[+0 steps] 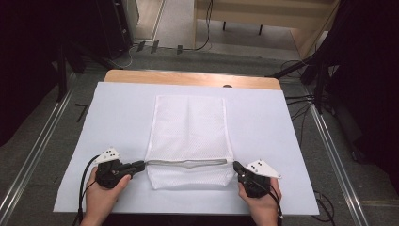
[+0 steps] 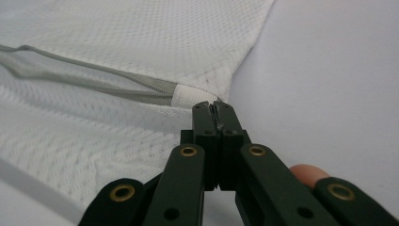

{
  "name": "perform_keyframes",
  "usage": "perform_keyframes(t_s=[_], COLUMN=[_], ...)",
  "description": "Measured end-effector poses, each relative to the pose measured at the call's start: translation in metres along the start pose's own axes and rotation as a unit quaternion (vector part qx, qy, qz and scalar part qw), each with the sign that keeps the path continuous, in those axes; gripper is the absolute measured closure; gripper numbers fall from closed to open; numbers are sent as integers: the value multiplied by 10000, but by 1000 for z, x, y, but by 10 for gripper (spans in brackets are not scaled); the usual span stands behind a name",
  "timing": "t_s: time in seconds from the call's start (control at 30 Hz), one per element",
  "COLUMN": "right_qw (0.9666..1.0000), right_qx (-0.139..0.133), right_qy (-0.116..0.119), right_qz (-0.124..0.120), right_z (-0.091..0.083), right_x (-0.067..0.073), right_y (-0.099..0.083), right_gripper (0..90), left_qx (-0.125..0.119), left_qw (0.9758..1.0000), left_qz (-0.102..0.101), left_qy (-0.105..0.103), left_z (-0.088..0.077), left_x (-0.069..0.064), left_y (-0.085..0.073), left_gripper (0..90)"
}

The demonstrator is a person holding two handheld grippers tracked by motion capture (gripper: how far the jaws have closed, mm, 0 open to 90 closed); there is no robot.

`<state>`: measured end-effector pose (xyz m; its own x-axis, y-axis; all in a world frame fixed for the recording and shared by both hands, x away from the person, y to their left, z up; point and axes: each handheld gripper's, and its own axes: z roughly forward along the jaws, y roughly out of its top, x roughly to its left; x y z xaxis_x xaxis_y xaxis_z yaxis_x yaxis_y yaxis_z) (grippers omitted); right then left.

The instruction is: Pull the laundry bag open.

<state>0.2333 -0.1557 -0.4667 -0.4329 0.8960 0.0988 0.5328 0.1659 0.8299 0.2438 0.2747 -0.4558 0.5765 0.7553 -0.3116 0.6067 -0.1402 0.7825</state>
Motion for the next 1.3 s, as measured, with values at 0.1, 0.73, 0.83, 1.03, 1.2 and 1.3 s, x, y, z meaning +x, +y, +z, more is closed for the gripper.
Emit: perform_keyframes(t_s=[0.1,0.73,0.83,1.03,1.2,1.3], right_qw=[10000,9978,9970,9947,9917,9912], right_qx=[32,-490,-568,-698,-715,-713], right_qy=[76,-142,-229,-420,-622,-683], right_qz=[-22,418,471,635,865,881], right_z=[1,-22,-29,-42,-50,-51], right_x=[1,-29,-42,-69,-90,-95], right_y=[-4,5,5,3,-2,-4], right_gripper=[900,237,204,160,164,165], left_qx=[-456,-957,-1004,-1119,-1132,-1109], left_qw=[9982,9933,9926,9906,9904,9903], left_qz=[183,190,239,341,215,218], left_qy=[352,626,633,708,767,801], left_z=[-7,-35,-38,-46,-50,-49], left_x=[-6,17,19,24,33,34], left_y=[5,8,8,6,3,3], left_gripper=[325,18,0,0,0,0])
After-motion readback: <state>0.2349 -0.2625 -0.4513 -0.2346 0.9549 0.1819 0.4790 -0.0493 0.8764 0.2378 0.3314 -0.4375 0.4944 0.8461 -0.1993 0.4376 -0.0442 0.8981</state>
